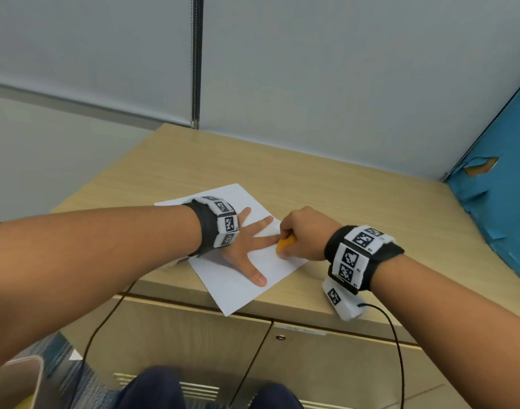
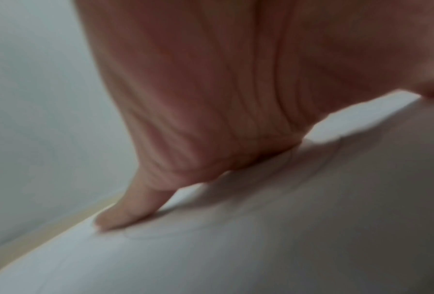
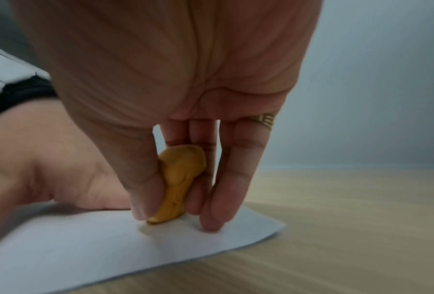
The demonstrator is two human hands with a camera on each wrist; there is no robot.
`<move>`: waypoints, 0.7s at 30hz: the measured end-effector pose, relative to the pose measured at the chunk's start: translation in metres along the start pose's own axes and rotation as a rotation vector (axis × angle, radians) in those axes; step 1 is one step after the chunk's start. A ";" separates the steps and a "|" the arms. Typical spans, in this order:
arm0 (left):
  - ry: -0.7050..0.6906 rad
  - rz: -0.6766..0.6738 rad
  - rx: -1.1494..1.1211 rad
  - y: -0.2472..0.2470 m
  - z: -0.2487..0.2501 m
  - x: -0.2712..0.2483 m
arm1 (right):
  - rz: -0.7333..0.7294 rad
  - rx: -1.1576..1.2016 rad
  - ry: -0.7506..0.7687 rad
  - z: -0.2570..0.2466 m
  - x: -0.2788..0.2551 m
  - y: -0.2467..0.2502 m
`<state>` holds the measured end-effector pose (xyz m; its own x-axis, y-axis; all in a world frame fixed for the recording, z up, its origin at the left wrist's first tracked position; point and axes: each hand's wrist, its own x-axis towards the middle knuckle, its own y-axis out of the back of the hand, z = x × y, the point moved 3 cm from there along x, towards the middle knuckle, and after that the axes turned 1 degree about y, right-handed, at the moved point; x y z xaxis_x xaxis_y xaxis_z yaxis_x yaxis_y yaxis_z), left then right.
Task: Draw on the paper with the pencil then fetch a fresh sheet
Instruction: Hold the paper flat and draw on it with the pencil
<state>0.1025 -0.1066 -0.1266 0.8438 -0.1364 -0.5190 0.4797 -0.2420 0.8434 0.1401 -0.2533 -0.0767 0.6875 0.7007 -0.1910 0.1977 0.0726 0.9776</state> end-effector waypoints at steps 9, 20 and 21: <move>0.003 0.002 -0.025 -0.001 -0.001 -0.001 | -0.053 -0.001 0.119 -0.019 -0.020 -0.013; 0.047 0.006 -0.008 -0.001 0.000 0.001 | -0.034 0.005 -0.022 -0.009 -0.011 -0.002; 0.056 0.007 -0.011 -0.002 0.000 0.002 | 0.016 0.017 -0.081 0.002 -0.006 0.002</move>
<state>0.1030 -0.1066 -0.1294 0.8592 -0.0839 -0.5047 0.4760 -0.2305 0.8487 0.1374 -0.2589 -0.0735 0.7445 0.6422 -0.1826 0.1977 0.0492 0.9790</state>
